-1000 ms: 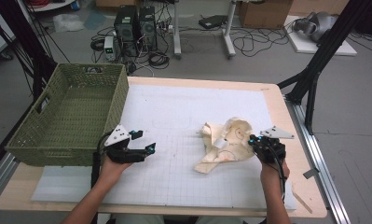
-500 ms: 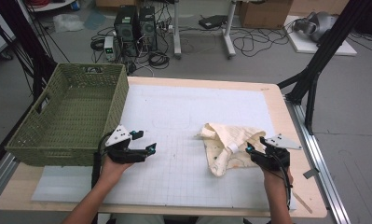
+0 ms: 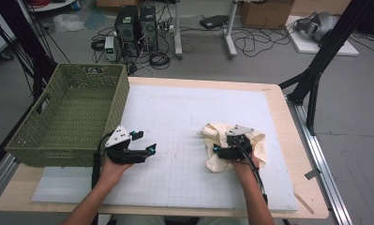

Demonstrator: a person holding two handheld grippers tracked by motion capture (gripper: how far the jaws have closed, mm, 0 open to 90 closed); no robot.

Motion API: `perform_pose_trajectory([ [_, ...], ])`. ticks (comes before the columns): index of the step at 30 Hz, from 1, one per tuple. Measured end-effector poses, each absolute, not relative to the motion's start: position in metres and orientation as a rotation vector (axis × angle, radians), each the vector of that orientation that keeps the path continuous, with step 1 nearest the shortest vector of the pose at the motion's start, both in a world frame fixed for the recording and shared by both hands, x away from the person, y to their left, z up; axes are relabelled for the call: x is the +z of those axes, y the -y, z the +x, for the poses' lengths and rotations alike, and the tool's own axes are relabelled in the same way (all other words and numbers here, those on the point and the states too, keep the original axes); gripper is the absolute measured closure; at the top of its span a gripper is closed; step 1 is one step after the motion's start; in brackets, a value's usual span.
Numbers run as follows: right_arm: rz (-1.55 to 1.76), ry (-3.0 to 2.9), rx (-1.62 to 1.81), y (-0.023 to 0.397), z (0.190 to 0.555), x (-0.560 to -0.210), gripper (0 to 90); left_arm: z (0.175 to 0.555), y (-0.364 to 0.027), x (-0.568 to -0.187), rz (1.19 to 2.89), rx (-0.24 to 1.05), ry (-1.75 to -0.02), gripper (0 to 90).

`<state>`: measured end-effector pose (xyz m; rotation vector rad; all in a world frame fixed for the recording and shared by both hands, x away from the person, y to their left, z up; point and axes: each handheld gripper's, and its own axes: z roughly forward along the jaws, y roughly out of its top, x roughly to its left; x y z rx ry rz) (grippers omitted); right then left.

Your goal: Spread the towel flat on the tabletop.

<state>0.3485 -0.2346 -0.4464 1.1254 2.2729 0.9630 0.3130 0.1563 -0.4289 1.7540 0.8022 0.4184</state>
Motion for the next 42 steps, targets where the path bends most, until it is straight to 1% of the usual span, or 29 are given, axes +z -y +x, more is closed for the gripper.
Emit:
perform_pose_trajectory([
  [2,1.158,-2.273,1.015,0.237,0.352,-0.449,46.7,0.313,-0.157,-0.429,1.751,0.417,-0.804,25.0],
  [5,1.186,-2.264,1.030,0.239,0.352,-0.448,67.7,0.313,-0.157,-0.429,1.752,0.417,-0.803,25.0],
  [7,1.184,-2.279,1.049,0.239,0.351,-0.447,78.4,0.313,-0.157,-0.429,1.752,0.420,-0.804,25.0],
  [11,1.127,-2.327,1.111,0.230,0.346,-0.448,80.7,0.313,-0.158,-0.428,1.746,0.427,-0.803,25.1],
  [15,1.046,-2.398,1.182,0.216,0.338,-0.447,80.9,0.313,-0.159,-0.427,1.738,0.431,-0.808,25.2],
  [25,0.764,-2.598,1.344,0.163,0.319,-0.442,81.3,0.312,-0.162,-0.423,1.720,0.454,-0.812,25.9],
  [28,0.671,-2.650,1.328,0.146,0.314,-0.442,79.8,0.312,-0.164,-0.423,1.720,0.459,-0.814,25.9],
  [29,0.664,-2.654,1.317,0.144,0.313,-0.443,75.9,0.312,-0.164,-0.423,1.719,0.459,-0.815,25.9],
  [30,0.662,-2.653,1.321,0.144,0.313,-0.443,69.8,0.312,-0.165,-0.423,1.720,0.459,-0.816,25.9],
  [32,0.689,-2.625,1.331,0.148,0.313,-0.440,53.6,0.312,-0.166,-0.423,1.720,0.458,-0.817,25.9],
  [33,0.706,-2.602,1.334,0.151,0.313,-0.438,48.7,0.312,-0.166,-0.423,1.720,0.457,-0.818,25.9],
  [36,0.732,-2.534,1.344,0.165,0.309,-0.429,39.6,0.313,-0.165,-0.424,1.730,0.449,-0.807,26.9],
  [39,0.757,-2.453,1.367,0.187,0.304,-0.418,36.2,0.314,-0.161,-0.423,1.743,0.430,-0.779,29.9],
  [42,0.795,-2.383,1.376,0.211,0.298,-0.410,36.1,0.315,-0.151,-0.420,1.776,0.395,-0.717,35.1],
])
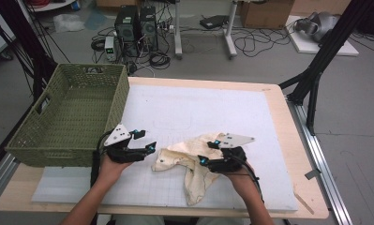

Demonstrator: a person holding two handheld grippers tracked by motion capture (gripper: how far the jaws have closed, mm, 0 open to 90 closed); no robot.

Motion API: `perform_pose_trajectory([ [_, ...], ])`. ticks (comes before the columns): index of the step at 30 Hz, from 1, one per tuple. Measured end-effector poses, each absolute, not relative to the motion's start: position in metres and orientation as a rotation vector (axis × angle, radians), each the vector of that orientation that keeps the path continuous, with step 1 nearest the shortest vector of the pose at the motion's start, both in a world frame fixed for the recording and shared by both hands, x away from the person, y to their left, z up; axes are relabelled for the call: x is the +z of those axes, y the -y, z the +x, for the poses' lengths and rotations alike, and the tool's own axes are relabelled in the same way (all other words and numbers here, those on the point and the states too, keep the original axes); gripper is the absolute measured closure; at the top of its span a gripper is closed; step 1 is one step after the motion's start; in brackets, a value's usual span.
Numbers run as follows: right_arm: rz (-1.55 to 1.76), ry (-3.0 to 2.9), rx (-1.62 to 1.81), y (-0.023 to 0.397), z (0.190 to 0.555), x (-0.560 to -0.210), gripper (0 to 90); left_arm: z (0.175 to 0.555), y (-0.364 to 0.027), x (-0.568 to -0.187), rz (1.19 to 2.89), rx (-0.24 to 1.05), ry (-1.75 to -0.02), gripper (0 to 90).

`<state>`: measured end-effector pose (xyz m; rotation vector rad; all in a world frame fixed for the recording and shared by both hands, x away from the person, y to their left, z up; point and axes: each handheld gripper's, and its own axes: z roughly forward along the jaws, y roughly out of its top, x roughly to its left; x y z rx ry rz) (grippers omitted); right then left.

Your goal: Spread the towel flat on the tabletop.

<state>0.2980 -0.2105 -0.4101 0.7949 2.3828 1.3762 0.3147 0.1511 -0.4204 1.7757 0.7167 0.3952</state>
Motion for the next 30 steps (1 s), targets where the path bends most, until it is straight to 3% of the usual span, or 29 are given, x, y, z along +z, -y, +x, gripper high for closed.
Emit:
perform_pose_trajectory([
  [10,0.917,-2.268,1.362,0.265,0.281,-0.411,35.8,0.319,-0.103,-0.410,1.877,0.287,-0.521,37.4],
  [15,0.937,-2.247,1.362,0.276,0.275,-0.414,35.8,0.317,-0.078,-0.411,1.942,0.185,-0.411,37.8],
  [23,0.935,-2.220,1.366,0.281,0.274,-0.413,36.0,0.312,-0.062,-0.418,2.042,0.154,-0.341,34.5],
  [30,0.928,-2.219,1.374,0.280,0.274,-0.412,36.1,0.311,-0.048,-0.428,2.132,0.170,-0.274,50.5],
])
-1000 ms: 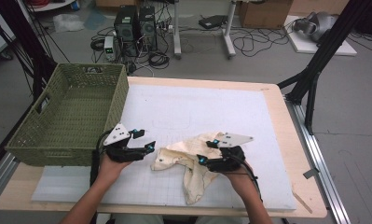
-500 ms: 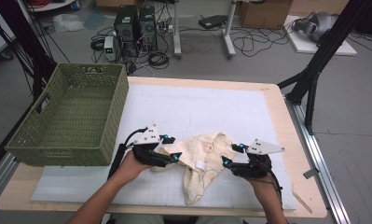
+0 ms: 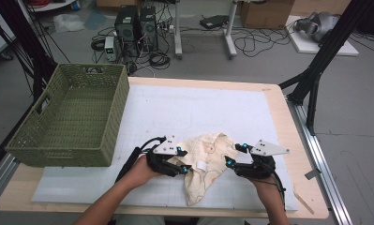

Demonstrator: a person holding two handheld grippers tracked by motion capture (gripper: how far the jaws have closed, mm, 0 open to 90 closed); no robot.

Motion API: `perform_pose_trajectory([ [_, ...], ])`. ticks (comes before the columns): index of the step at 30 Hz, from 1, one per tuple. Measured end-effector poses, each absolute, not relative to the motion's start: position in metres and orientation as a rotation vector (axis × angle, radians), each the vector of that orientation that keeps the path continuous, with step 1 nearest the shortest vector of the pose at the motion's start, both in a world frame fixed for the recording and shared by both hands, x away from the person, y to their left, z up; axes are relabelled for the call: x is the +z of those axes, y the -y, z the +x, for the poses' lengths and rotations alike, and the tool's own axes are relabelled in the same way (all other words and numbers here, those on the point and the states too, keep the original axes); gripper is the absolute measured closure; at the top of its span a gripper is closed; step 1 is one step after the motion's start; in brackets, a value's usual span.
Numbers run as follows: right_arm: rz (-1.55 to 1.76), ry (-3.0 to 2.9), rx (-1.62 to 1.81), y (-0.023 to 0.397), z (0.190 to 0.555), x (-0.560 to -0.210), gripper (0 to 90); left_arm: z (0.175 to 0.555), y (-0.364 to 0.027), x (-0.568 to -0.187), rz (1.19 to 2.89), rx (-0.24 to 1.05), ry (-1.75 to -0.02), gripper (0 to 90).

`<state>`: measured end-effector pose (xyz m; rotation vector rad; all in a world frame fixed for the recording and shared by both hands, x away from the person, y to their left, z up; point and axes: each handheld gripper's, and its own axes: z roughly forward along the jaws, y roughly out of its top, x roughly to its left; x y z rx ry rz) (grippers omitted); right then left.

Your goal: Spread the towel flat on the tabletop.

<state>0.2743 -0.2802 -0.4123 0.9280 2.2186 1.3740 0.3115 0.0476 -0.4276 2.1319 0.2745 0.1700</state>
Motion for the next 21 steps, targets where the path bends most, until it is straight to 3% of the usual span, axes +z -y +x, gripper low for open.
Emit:
perform_pose_trajectory([
  [4,0.928,-2.218,1.373,0.280,0.275,-0.413,36.2,0.313,-0.047,-0.428,2.121,0.171,-0.245,78.2],
  [6,0.932,-2.220,1.370,0.281,0.275,-0.413,36.2,0.314,-0.049,-0.425,2.087,0.167,-0.250,86.5],
  [13,0.972,-2.229,1.321,0.277,0.277,-0.419,38.3,0.333,-0.071,-0.413,1.875,0.174,-0.478,87.8],
  [21,0.993,-2.370,1.153,0.239,0.287,-0.442,45.1,0.362,-0.097,-0.406,1.796,0.386,-0.795,88.1],
])
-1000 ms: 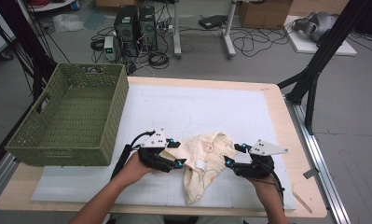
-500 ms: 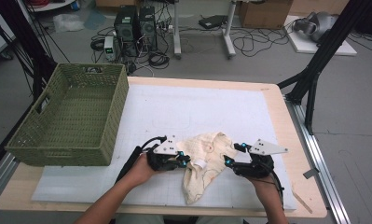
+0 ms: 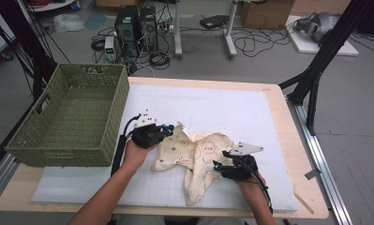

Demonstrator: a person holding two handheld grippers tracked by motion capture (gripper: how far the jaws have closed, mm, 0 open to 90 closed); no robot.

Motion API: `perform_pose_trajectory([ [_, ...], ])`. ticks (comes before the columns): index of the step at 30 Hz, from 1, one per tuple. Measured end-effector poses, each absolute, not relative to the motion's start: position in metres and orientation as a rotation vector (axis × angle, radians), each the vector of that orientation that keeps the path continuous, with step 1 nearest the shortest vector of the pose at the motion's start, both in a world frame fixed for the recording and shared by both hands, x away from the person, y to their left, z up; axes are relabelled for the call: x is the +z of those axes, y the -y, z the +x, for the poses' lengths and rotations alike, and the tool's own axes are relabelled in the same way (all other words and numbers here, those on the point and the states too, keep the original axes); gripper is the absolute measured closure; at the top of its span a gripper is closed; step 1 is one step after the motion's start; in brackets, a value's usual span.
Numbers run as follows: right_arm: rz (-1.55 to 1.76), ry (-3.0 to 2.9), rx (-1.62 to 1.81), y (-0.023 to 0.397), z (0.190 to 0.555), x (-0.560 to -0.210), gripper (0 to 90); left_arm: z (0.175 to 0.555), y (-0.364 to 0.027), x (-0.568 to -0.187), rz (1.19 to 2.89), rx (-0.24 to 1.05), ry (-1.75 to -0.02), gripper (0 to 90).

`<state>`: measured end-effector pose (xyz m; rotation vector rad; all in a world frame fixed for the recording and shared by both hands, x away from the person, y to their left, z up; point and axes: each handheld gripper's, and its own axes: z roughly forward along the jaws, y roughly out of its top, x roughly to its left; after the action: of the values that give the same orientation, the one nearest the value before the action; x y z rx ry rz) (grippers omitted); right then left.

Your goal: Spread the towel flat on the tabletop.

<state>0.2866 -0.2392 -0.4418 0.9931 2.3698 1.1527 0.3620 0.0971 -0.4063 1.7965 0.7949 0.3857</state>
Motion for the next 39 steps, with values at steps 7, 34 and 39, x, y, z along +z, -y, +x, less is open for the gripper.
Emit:
perform_pose_trajectory([
  [7,0.968,-2.457,1.110,0.233,0.291,-0.447,71.7,0.383,-0.114,-0.405,1.772,0.480,-0.928,88.3],
  [34,1.165,-2.207,1.030,0.277,0.328,-0.433,46.5,0.389,-0.119,-0.426,1.824,0.473,-0.976,45.0],
  [39,1.129,-2.310,1.023,0.264,0.345,-0.448,48.7,0.385,-0.120,-0.422,1.807,0.453,-0.956,42.9],
])
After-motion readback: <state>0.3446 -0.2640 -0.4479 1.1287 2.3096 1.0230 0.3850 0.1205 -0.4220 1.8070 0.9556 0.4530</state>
